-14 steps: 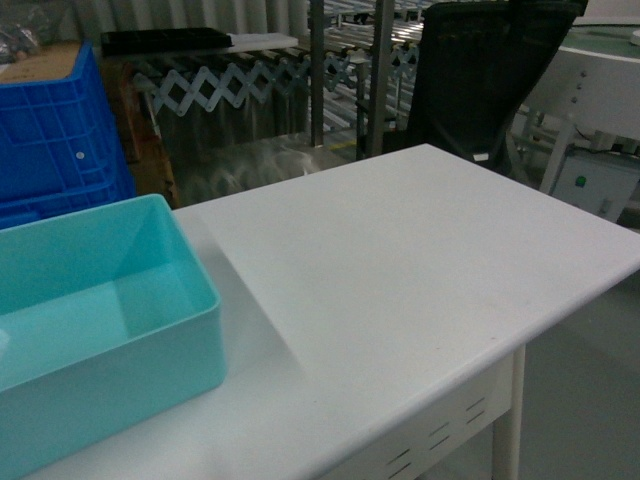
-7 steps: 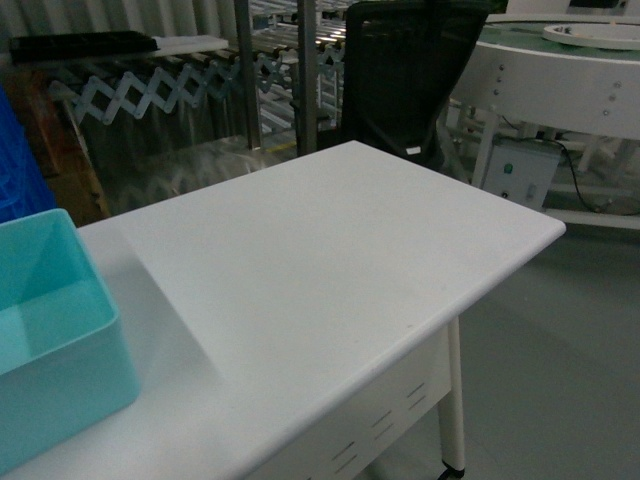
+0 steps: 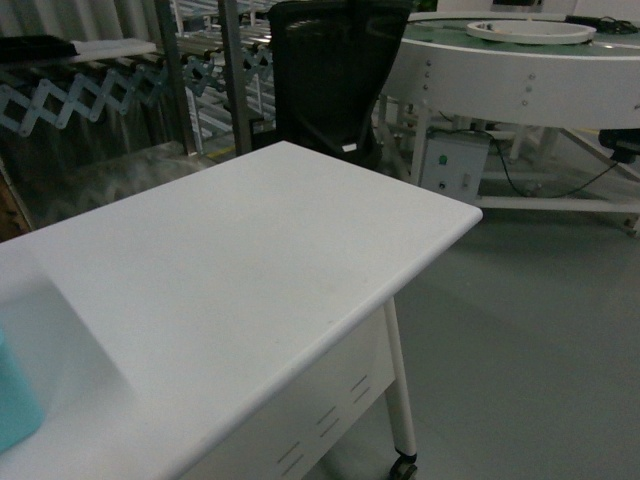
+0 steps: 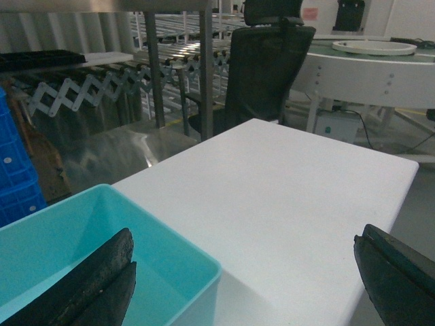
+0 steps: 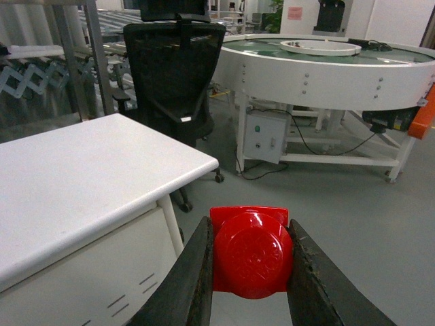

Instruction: Pick red block from blue box to shelf

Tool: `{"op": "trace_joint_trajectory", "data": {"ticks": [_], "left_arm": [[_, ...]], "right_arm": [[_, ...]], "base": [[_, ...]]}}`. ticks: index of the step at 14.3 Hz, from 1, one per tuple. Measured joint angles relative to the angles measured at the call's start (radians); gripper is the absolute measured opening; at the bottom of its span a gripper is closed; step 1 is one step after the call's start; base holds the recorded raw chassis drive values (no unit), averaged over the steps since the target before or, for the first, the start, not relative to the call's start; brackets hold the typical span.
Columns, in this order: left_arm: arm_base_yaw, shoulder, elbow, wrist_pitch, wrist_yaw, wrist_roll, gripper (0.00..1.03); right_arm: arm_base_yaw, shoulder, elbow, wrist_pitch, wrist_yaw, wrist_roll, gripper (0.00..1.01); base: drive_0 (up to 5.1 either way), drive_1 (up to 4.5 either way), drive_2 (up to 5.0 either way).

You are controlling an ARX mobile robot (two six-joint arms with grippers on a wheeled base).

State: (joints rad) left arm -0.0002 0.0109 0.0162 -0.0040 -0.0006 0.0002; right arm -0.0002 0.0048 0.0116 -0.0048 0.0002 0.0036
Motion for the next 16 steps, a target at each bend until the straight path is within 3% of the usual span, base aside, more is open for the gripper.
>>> {"op": "trace_joint_trajectory", "data": {"ticks": [16], "left_arm": [[0.000, 0.000, 0.000, 0.000, 0.000, 0.000, 0.98]], "right_arm": [[0.000, 0.000, 0.000, 0.000, 0.000, 0.000, 0.22]], "base": [[-1.4, -1.44, -1.4]]}}
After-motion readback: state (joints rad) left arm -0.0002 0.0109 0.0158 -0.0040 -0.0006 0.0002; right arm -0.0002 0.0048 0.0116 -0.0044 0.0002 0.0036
